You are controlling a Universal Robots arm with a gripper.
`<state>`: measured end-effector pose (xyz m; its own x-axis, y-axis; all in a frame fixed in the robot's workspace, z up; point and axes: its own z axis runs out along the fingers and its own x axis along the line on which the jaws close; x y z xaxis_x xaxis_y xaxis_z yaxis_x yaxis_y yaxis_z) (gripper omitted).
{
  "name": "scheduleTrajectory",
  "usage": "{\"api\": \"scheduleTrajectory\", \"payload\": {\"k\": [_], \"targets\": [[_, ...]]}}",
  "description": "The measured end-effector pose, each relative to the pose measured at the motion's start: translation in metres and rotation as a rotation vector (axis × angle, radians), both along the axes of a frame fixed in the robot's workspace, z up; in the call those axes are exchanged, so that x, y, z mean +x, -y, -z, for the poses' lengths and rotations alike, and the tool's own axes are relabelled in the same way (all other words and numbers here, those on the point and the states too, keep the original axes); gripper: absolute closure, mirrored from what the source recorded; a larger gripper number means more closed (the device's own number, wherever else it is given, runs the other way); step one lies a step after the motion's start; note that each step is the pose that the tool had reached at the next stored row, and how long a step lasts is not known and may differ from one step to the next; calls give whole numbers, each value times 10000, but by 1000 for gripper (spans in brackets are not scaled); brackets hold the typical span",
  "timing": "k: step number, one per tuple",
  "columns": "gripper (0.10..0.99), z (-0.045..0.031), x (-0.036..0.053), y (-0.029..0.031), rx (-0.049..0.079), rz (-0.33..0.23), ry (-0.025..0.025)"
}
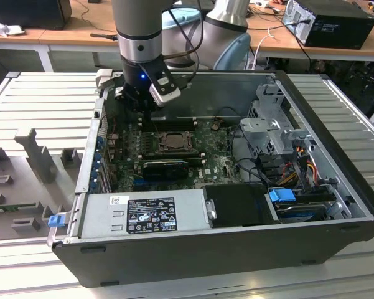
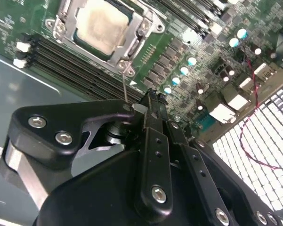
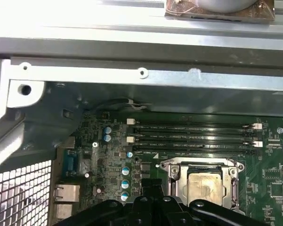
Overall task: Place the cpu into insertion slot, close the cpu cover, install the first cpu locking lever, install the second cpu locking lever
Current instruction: 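Install the first cpu locking lever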
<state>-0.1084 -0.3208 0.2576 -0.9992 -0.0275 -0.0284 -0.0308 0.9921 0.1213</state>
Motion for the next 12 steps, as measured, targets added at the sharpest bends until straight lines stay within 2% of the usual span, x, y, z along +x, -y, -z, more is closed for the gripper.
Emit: {"api": "scheduleTrajectory", "payload": {"k": [1,3,7,12], "targets": [[980,2,-40,-11,-1,1,0],[980,5,-50,-43,7,0,-2],[980,24,-45,-174,19,1,-1],[980,31,-19,-182,19,0,-2]]}}
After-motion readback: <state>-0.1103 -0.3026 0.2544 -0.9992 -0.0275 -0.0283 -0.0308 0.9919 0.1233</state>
